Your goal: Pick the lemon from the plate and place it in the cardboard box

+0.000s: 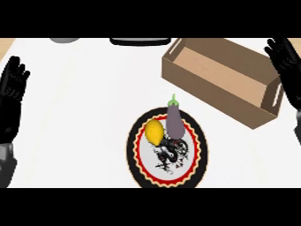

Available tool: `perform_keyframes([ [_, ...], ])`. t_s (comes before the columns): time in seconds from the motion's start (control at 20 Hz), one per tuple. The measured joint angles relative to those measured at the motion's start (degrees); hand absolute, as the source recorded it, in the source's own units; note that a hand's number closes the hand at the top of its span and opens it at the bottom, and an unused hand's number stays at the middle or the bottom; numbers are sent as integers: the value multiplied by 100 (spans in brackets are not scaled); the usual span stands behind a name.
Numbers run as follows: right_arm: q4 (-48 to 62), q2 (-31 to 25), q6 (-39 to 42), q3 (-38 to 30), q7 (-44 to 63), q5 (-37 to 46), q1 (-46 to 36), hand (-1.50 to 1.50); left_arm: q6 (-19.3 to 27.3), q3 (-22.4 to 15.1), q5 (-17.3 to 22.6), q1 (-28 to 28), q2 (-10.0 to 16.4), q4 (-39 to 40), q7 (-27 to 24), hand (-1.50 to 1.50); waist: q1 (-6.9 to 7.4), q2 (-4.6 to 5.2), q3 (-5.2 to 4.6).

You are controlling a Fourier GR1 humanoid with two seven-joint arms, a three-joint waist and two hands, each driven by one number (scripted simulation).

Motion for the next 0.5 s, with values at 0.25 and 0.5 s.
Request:
perform_keyframes([
  [0.25,-291,795,-1108,879,776,820,420,-150,-448,-560,-86,-24,-102,35,15,0,-79,10,-25],
  [0.5,-9,739,-1784,1594,982,2044,604,-150,-821,-1045,-61,-19,-213,49,100,0,-226,-6,-82],
])
